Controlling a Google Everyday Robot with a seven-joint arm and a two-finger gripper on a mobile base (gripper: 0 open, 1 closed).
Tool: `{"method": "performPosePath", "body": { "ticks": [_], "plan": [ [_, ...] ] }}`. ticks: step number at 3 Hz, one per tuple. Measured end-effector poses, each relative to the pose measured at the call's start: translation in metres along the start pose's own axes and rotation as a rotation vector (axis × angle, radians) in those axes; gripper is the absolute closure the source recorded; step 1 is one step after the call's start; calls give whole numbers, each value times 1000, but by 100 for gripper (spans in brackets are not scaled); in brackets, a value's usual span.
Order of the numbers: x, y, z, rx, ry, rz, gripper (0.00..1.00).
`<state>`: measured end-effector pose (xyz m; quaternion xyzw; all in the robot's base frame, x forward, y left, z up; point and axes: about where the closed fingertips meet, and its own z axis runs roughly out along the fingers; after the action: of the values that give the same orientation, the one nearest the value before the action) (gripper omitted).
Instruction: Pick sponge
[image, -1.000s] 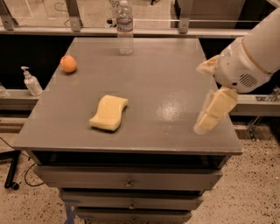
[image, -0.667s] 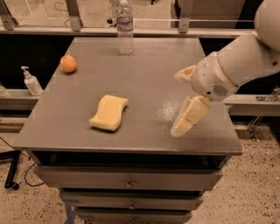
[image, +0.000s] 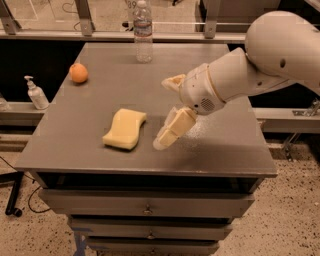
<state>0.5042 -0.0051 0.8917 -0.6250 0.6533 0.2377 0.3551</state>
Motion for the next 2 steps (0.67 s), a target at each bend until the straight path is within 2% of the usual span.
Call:
{"method": "performPosePath", "body": {
  "ticks": [1,2],
  "plan": [
    [0,2,2,-1,-6,-4,0],
    [2,-6,21,-12,-54,2,0]
  ]
}}
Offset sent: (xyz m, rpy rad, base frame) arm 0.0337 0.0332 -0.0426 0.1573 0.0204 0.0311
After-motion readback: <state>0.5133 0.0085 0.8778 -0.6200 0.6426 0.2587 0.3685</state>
